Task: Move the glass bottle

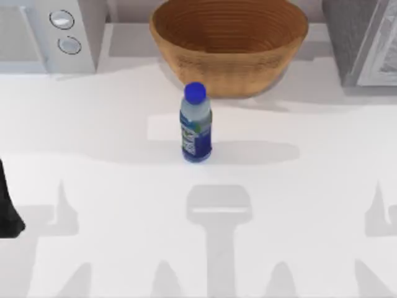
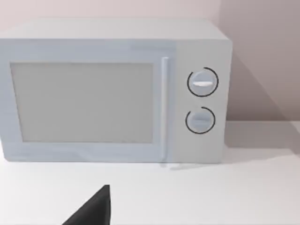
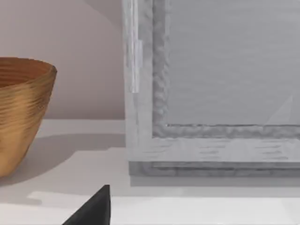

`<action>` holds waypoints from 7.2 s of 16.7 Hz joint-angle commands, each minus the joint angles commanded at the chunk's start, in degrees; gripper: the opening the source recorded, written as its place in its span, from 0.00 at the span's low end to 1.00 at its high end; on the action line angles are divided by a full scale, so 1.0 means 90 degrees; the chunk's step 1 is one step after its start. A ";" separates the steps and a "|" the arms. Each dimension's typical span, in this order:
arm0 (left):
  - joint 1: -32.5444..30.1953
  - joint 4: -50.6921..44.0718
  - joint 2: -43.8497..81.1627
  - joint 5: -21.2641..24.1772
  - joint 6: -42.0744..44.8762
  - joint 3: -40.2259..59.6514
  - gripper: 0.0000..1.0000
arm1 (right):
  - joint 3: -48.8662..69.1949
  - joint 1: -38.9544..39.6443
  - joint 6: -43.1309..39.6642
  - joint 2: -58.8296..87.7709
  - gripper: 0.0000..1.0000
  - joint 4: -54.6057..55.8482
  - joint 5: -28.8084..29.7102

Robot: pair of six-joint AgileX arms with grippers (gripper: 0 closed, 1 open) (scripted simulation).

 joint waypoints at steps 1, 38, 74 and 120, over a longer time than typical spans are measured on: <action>0.0000 0.0000 0.0000 0.0000 0.0000 0.0000 1.00 | 0.0000 0.0000 0.0000 0.0000 1.00 0.0000 0.0000; 0.0000 0.0000 0.0000 0.0000 0.0000 0.0000 1.00 | 0.3744 0.3679 0.0017 1.4825 1.00 1.0993 -0.1047; 0.0000 0.0000 0.0000 0.0000 0.0000 0.0000 1.00 | 0.6486 0.3994 0.0011 1.5502 0.00 0.8945 -0.0760; 0.0000 0.0000 0.0000 0.0000 0.0000 0.0000 1.00 | 0.4365 -0.1487 -0.0037 1.4871 0.38 1.0519 -0.6193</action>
